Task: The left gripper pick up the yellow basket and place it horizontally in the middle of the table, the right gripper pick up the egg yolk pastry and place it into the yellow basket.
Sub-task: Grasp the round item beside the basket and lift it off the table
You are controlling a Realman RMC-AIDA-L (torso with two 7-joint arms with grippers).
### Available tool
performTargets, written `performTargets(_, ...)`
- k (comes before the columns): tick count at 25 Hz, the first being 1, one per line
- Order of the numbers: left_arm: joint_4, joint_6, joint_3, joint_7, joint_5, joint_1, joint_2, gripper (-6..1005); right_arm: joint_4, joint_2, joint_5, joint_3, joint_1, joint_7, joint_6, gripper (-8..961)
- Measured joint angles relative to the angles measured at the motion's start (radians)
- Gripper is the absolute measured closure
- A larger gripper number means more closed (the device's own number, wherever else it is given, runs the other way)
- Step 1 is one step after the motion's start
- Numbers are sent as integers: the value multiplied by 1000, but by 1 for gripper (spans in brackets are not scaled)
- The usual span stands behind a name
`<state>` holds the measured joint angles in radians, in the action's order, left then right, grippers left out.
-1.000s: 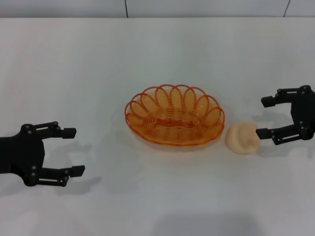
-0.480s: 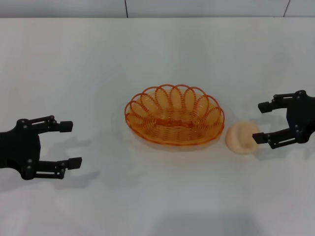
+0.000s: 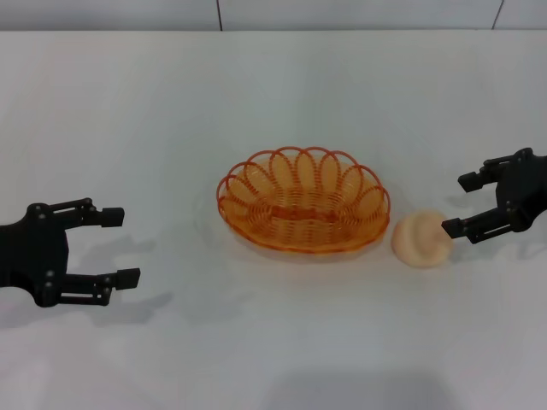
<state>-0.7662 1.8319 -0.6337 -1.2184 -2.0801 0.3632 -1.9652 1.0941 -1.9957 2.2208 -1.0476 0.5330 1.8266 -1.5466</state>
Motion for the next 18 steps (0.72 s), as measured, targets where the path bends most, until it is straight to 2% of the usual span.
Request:
performTargets(4, -1, -7, 0, -8, 0, 6, 0, 120, -16, -14, 68, -5, 31, 41, 14, 115)
performTargets(13, 0, -15, 0, -14, -1, 14, 0, 120, -71, -20, 66, -98, 39, 49, 98, 144)
performTargets(18, 0, -26, 0, -15, -2, 15, -2, 120, -87, -20, 59, -105, 44, 50, 113, 162)
